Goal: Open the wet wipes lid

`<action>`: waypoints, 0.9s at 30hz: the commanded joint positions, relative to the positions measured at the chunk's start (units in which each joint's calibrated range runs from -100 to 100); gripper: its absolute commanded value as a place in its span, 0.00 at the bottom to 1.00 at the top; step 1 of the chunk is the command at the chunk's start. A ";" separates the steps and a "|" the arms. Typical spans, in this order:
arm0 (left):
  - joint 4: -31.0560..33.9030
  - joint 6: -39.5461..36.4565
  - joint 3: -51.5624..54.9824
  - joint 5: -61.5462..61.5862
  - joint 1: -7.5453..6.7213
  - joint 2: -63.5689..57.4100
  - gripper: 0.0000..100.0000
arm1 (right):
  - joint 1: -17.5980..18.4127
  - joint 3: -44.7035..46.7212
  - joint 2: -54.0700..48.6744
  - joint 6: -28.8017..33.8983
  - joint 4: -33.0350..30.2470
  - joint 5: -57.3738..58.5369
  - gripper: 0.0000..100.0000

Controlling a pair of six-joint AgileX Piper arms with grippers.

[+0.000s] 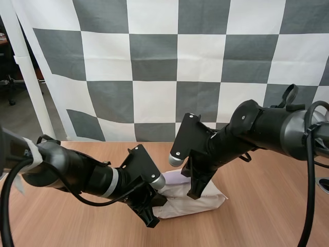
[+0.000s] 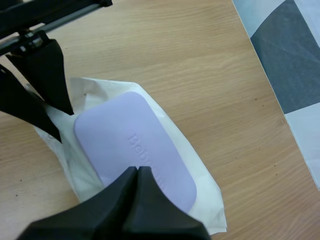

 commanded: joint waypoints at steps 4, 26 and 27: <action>-0.14 0.86 -0.05 -1.81 0.01 0.03 0.00 | -0.01 -0.86 -1.74 0.73 -2.23 4.21 0.00; -0.14 0.86 -0.05 -1.49 0.01 0.03 0.00 | -0.01 1.50 1.43 -2.16 -2.45 2.25 0.95; -0.14 0.86 -0.05 -1.49 0.01 0.03 0.00 | -0.01 1.50 1.65 -2.16 -2.45 0.85 0.95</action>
